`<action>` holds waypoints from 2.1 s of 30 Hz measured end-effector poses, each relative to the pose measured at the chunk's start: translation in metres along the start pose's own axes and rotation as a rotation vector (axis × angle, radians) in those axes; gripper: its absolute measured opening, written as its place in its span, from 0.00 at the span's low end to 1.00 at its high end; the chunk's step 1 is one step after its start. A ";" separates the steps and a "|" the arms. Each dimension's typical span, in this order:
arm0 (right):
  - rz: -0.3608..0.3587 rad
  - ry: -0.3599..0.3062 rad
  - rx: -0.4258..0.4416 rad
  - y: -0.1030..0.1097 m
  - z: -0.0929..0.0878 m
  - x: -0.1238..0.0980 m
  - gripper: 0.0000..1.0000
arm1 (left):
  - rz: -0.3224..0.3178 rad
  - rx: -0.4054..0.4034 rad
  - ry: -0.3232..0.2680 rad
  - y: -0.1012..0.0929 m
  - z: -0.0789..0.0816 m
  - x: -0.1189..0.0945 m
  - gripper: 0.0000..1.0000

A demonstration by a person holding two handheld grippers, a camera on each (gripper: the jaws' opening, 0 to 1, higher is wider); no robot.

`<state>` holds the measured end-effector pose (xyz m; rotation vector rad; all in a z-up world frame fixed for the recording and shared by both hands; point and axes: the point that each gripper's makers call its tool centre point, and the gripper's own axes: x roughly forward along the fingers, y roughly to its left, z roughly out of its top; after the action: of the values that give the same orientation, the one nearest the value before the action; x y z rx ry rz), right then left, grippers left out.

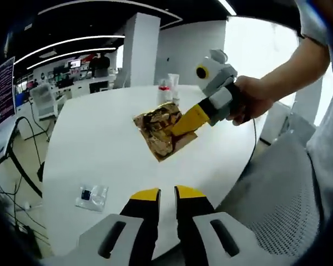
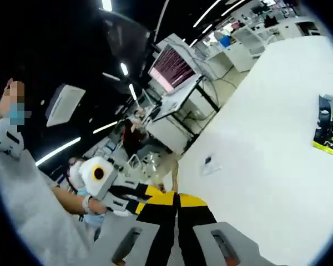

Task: Arrange the skincare products in the storage area until every visible bottle or jar stands upright without overlapping.

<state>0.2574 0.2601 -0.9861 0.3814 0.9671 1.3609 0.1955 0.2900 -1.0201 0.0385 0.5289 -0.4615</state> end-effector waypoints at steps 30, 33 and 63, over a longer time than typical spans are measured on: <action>-0.363 0.048 0.164 -0.122 0.113 0.029 0.00 | 0.224 0.097 0.201 0.038 -0.035 -0.001 0.00; -0.387 0.054 0.196 -0.134 0.119 0.031 0.00 | 0.223 0.107 0.212 0.038 -0.037 -0.001 0.00; -0.517 0.294 0.228 -0.217 0.117 0.039 0.00 | 0.200 0.167 0.227 0.036 -0.040 -0.001 0.00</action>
<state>0.4829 0.2817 -1.0915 0.0852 1.3614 0.8488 0.1912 0.3283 -1.0576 0.3044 0.7011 -0.3059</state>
